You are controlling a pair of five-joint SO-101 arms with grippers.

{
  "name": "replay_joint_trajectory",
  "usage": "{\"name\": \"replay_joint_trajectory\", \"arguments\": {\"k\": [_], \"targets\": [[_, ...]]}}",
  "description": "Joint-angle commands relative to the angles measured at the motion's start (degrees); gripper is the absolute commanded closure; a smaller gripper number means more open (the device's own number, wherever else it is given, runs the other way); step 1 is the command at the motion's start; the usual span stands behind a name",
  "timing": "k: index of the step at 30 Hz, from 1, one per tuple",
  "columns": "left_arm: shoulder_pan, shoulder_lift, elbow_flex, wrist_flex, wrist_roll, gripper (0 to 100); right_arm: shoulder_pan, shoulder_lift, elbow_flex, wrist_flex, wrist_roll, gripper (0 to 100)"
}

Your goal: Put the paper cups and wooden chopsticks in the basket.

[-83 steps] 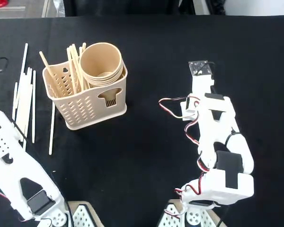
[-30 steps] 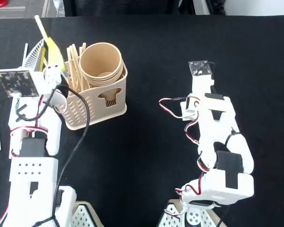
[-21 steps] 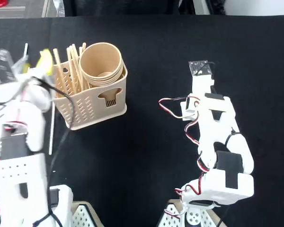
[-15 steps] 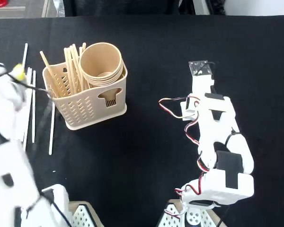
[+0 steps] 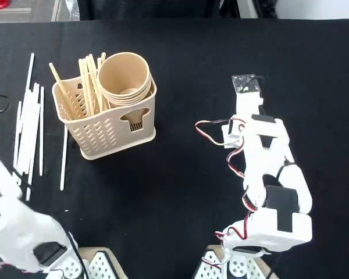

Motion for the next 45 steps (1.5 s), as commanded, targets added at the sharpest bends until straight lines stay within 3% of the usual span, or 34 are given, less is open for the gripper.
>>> {"name": "replay_joint_trajectory", "arguments": {"k": [1, 8, 17, 19, 24, 35, 45], "targets": [[-0.57, 15.65, -16.84, 0.35, -0.62, 81, 0.44, -0.75, -0.31, -0.62, 0.44, 98.6], [1.36, 44.31, -49.36, 1.41, -0.18, 81, 0.44, -0.66, -0.31, -0.70, 0.44, 98.6], [4.09, 72.26, -86.81, 13.71, -0.09, 81, 0.44, -0.66, -0.31, -0.70, 0.44, 98.6], [2.86, 74.46, -88.31, 14.42, -0.09, 83, 0.44, -0.66, -0.31, -0.70, 0.44, 98.6], [1.01, 76.57, -88.31, 14.68, -0.18, 98, 0.44, -0.75, -0.31, -0.70, 0.44, 98.6], [4.97, 63.91, -88.75, 32.35, -0.18, 97, 0.44, -0.75, -0.31, -0.70, 0.44, 98.6], [5.05, 50.99, -87.34, 32.97, 0.00, 97, 0.44, -0.75, -0.31, -0.79, 0.44, 98.6]]}}
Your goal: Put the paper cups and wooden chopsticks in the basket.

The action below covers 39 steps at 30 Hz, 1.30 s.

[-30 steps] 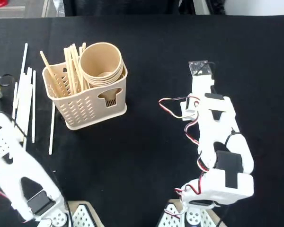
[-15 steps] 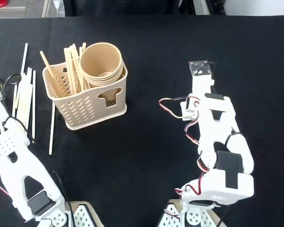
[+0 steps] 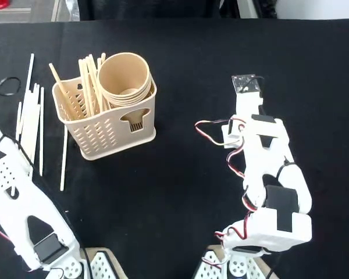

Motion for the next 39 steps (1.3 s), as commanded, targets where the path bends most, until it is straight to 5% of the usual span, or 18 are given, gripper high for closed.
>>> {"name": "replay_joint_trajectory", "arguments": {"k": [1, 10, 23, 30, 39], "targets": [[0.31, -8.88, 0.31, 0.44, 0.88, 97, 0.44, -0.75, -0.31, -0.79, 0.44, 98.6], [-0.75, -26.46, 7.87, 0.53, 10.29, 97, 0.44, -0.75, -0.40, -0.79, 0.44, 98.6], [6.46, -76.22, 61.76, -5.36, 9.76, 97, 0.44, -0.75, -0.31, -0.53, 0.44, 98.6], [17.01, -100.48, 88.31, -31.74, 10.64, 97, 0.44, -0.75, -0.31, -0.44, 0.44, 98.6], [24.66, -124.31, 122.51, -77.71, 26.99, 97, 0.44, -0.75, -0.31, -0.44, 0.44, 98.6]]}}
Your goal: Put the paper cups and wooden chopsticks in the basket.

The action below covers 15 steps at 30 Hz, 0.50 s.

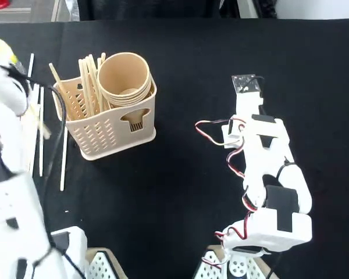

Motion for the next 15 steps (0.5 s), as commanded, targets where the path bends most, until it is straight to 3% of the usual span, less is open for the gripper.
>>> {"name": "replay_joint_trajectory", "arguments": {"k": [1, 7, 15], "targets": [[4.35, -12.75, 14.90, -22.33, 4.04, 97, 0.44, -0.75, -0.31, -0.44, 0.44, 98.6], [12.09, -24.62, 25.54, -32.62, 4.04, 97, 0.44, -0.75, -0.31, -0.44, 0.44, 98.6], [13.85, -21.45, 34.68, -42.46, 3.16, 97, 0.44, -0.75, -0.31, -0.44, 0.44, 98.6]]}}
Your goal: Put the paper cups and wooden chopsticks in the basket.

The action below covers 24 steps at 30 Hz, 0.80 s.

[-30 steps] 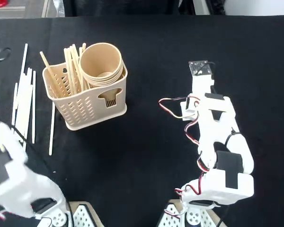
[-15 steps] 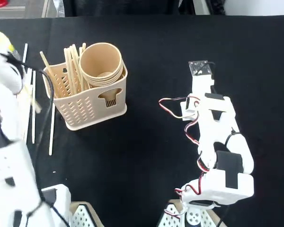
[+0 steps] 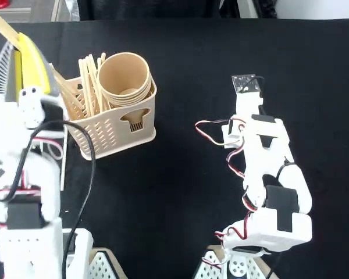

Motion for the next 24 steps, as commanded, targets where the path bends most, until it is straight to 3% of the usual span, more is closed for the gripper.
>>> {"name": "replay_joint_trajectory", "arguments": {"k": [1, 13, 18, 24], "targets": [[0.57, 2.99, 3.91, -7.30, -1.58, 97, 0.44, -0.75, -0.31, -0.44, 0.44, 98.6], [0.66, 4.75, 17.45, -15.38, -4.31, 97, 0.44, -0.84, -0.31, -0.44, 0.44, 98.6], [0.66, 5.19, 12.44, 2.02, -2.99, 83, 0.44, -0.84, -0.31, -0.53, 0.44, 98.6], [-2.15, 5.19, -1.63, 21.45, -1.49, 82, 0.44, -0.84, -0.31, -0.53, 0.44, 98.6]]}}
